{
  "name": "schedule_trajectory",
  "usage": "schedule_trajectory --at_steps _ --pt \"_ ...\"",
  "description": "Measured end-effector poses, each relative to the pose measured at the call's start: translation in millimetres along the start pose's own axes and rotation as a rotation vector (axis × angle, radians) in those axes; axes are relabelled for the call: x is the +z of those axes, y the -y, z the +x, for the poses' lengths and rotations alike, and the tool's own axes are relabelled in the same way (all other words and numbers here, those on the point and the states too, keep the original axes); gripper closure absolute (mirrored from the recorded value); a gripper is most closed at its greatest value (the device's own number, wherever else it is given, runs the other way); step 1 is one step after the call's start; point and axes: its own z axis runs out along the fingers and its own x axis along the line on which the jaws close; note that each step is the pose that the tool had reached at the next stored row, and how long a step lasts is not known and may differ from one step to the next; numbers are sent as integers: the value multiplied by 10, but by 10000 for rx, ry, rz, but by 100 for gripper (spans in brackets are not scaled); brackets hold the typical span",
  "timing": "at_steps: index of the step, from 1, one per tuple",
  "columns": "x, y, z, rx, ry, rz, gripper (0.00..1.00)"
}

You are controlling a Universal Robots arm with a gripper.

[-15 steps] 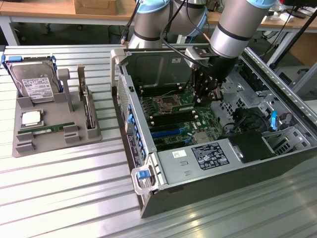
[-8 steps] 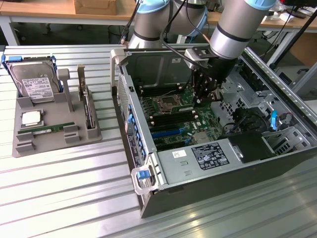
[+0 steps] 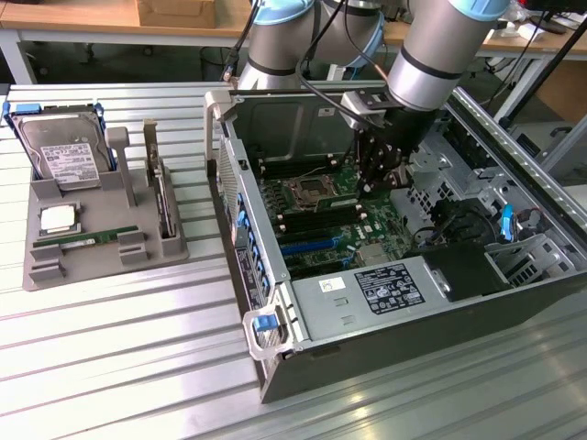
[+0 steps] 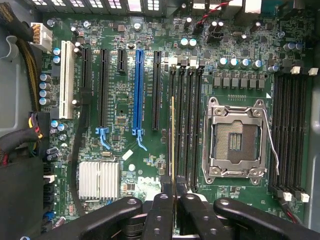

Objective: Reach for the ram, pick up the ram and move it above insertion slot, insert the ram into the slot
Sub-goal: 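Insert the ram into the slot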

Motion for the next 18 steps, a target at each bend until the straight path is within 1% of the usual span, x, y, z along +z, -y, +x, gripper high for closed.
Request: schedule_trajectory --at_steps 18 --pt "62 3 1 -1 -1 -1 88"
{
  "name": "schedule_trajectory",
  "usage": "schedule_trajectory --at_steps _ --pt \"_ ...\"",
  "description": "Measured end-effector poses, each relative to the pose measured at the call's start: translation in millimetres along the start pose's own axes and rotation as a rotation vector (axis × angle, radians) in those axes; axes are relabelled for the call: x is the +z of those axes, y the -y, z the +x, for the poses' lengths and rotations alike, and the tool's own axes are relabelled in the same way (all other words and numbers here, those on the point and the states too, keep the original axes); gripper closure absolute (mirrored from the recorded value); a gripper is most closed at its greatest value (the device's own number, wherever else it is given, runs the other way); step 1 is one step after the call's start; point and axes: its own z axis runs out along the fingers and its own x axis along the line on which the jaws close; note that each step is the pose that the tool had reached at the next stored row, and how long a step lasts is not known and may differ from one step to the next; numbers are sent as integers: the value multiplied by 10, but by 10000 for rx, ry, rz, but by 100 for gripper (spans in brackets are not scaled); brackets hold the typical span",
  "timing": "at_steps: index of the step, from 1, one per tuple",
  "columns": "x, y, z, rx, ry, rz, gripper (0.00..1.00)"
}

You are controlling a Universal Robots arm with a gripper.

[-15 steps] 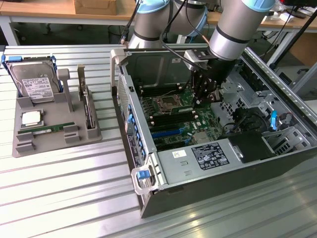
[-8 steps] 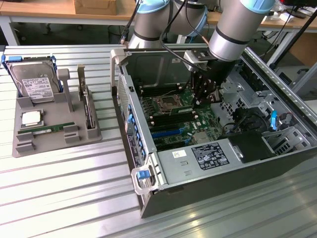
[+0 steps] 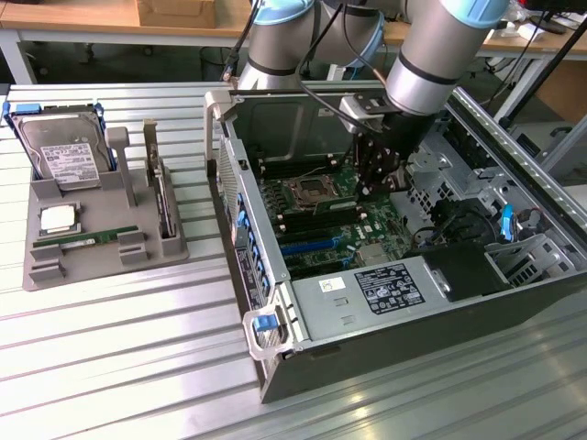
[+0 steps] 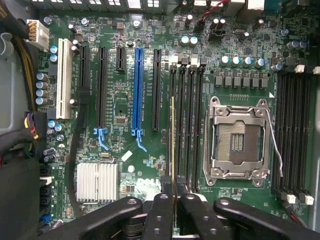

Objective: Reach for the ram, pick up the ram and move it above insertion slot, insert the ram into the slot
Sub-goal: 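Insert the ram into the slot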

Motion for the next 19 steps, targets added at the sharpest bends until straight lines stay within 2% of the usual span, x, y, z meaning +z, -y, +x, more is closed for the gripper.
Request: schedule_trajectory --at_steps 10,13,17,19 --pt "47 -10 0 1 -2 1 88" --pt "68 -120 -4 0 -1 1 88" --pt "91 -220 -7 0 -1 1 88" --pt "101 -237 -8 1 -4 1 88"
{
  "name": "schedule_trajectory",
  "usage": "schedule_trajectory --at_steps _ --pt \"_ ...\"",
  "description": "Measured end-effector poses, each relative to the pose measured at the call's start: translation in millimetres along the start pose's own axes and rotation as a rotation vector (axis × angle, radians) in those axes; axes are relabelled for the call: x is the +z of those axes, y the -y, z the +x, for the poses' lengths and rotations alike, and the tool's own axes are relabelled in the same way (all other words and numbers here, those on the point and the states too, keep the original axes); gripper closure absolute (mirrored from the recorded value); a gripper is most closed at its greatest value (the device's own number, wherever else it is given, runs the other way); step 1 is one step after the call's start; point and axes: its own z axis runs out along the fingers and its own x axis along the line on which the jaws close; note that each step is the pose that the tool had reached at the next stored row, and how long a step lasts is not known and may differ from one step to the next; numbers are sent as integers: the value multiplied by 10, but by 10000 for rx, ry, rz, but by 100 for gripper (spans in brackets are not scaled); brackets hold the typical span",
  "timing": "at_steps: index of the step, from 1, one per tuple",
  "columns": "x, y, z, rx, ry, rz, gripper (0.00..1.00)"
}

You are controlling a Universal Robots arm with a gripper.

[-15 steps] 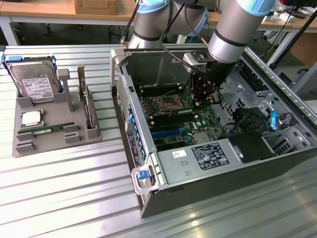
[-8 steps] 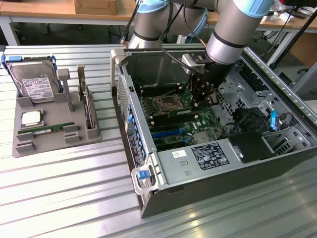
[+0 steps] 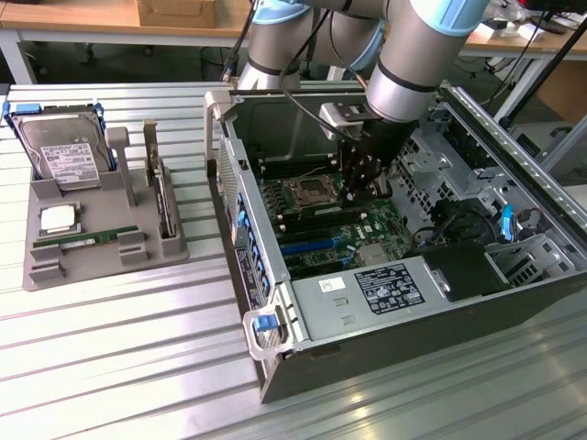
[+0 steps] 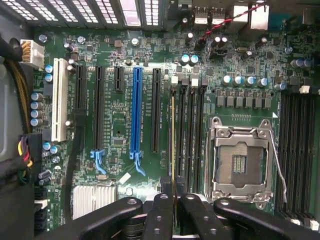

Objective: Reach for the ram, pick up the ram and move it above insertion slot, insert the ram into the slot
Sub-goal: 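Insert the ram into the slot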

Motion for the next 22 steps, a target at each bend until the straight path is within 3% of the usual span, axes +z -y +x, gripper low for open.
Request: schedule_trajectory --at_steps 9,12,22 --pt "94 -114 -3 214 -23 1 88" --pt "129 -121 -3 530 -12 5 88" --pt "209 -117 -5 533 -36 5 88"
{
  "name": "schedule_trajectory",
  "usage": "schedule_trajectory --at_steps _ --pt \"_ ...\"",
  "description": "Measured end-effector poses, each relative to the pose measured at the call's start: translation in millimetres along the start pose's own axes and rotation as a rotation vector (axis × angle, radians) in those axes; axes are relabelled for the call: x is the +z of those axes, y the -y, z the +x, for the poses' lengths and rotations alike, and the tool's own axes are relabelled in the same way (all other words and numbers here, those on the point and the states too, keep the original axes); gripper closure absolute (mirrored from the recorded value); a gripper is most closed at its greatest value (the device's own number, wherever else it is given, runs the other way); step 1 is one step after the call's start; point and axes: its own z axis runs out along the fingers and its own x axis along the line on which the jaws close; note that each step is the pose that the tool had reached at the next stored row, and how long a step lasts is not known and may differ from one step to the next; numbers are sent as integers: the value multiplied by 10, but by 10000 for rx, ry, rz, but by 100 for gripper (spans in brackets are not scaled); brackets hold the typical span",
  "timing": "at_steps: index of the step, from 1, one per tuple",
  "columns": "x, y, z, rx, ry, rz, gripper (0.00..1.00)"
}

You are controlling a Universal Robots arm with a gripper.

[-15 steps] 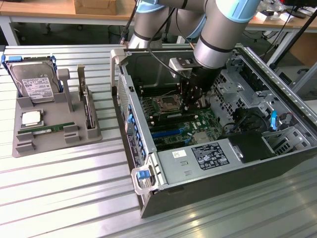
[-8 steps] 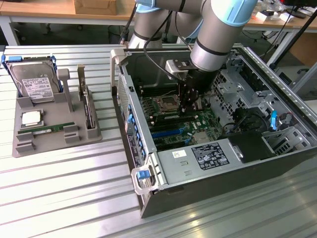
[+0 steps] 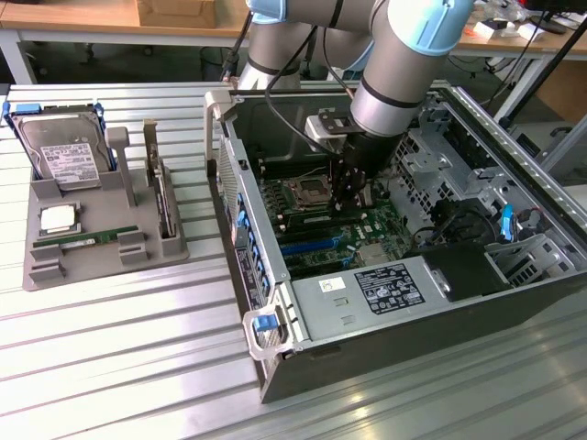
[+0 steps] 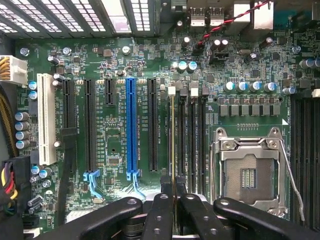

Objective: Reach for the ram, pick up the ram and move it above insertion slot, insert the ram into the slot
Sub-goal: 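Insert the ram into the slot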

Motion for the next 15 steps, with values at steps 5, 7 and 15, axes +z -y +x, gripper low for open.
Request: schedule_trajectory --at_steps 5,7,15 --pt "-24 -1 -2 1 1 3 88" --pt "-31 -2 -2 0 2 4 88" --pt "11 0 -3 1 0 -19 88"
